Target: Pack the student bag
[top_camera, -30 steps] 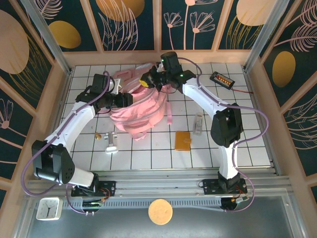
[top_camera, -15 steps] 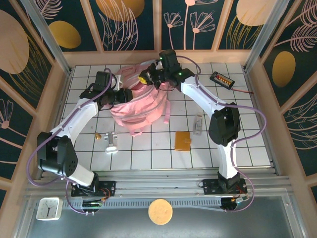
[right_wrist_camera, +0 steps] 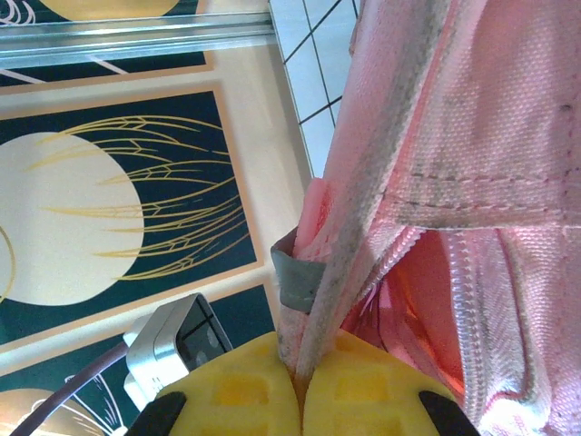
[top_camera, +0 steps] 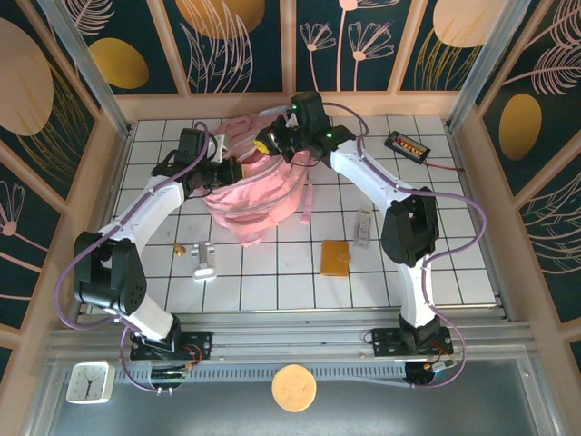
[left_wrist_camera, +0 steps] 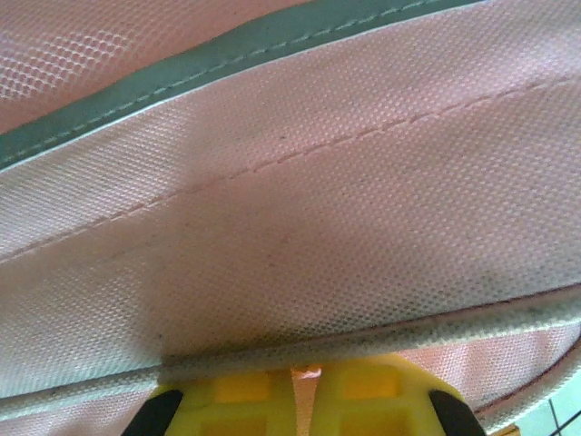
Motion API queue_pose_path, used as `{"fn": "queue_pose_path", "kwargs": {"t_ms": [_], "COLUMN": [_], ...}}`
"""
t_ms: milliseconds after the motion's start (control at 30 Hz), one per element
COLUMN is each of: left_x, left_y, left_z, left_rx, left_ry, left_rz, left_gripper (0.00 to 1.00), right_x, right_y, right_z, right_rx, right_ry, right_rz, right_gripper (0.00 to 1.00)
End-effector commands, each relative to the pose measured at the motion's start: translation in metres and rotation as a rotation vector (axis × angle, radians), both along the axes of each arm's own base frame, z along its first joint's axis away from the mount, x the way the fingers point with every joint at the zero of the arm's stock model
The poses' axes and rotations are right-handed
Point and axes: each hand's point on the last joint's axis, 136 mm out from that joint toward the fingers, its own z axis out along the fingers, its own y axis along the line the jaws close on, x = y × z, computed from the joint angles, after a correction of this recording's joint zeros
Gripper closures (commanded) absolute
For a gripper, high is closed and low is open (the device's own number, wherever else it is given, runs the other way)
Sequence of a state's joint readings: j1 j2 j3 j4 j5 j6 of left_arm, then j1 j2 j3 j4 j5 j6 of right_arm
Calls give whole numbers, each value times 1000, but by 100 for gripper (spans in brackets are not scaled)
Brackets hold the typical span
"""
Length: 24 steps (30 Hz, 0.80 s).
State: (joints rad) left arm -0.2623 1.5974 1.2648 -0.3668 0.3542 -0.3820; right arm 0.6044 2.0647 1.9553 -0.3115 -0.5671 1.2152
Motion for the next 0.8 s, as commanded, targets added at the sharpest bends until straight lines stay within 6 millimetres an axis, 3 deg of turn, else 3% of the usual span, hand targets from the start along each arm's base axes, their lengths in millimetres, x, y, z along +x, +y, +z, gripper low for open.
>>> {"fn": "queue_pose_path", "kwargs": {"t_ms": [0, 167, 333, 433, 567, 600, 767], "left_x": [21, 11, -8, -13, -17, -17, -8], "left_y": [-2, 18, 68, 95, 108, 113, 158], "left_z": [15, 2, -30, -34, -37, -40, -50], "left_rx": [20, 151, 264, 276, 318, 339, 417], "left_ry": [-87, -49, 32, 40, 38, 47, 97], "left_rz": [20, 23, 79, 126, 137, 153, 336], "left_gripper": [100, 100, 100, 100, 100, 100, 100], "right_x": [-48, -39, -33, -31, -37, -27, -28], "right_y": [29, 8, -16, -28, -30, -44, -55], "right_z": [110, 97, 87, 83, 78, 78, 76], "right_rx": [241, 192, 150, 138, 126, 118, 106], "right_ry": [-216, -219, -219, -214, -211, -215, -209], "right_rz": [219, 179, 144, 133, 145, 116, 137], "right_gripper": [100, 100, 100, 100, 100, 100, 100]}}
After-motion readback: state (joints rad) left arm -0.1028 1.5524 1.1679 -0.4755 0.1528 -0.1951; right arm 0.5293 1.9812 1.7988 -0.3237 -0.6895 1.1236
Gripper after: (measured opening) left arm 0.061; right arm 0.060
